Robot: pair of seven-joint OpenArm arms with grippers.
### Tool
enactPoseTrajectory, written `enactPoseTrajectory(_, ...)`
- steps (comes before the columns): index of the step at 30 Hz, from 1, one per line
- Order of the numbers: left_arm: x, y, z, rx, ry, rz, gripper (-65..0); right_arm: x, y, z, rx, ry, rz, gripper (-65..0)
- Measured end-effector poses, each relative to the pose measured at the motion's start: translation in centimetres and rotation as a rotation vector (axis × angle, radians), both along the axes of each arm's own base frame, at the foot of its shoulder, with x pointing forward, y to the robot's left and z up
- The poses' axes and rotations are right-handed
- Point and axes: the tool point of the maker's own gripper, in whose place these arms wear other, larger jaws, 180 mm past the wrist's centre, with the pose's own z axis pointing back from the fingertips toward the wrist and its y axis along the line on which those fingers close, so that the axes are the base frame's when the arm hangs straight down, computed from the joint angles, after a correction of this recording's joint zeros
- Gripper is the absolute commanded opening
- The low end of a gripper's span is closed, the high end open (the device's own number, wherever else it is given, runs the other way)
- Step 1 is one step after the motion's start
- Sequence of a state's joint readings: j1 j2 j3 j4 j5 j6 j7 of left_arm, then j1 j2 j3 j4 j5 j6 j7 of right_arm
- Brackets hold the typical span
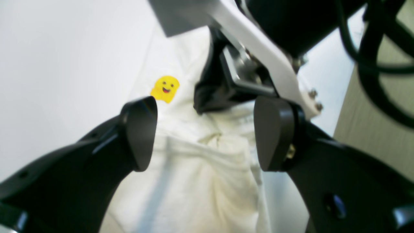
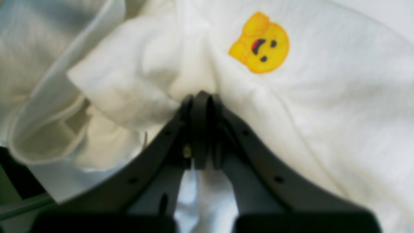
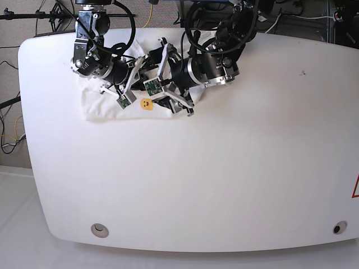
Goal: Fold the T-shirt properly
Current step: 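Release the fabric with the left gripper and lift it away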
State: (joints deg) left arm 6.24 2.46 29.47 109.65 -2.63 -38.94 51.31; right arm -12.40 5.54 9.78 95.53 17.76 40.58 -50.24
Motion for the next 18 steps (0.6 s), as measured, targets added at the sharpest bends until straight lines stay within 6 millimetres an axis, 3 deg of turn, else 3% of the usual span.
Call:
enactPoseTrajectory(3,1.2,1.6,-0.1,-0.005,0.009,0.064,-22.3,0.1,0.0,0.0,-0.005,0.002,0.002,-63.0)
enactPoseTrajectory(12,4.2,12.0,-3.4,0.202,0.063,0.320,-22.3,0.1,0.0,0.0,-0.008,0.002,0.002,-63.0)
enactPoseTrajectory(18,3.9,14.8,-4.4,0.259,0.095,0.375,-22.3,0.1,0.0,0.0,-0.007,0.001,0.002,-63.0)
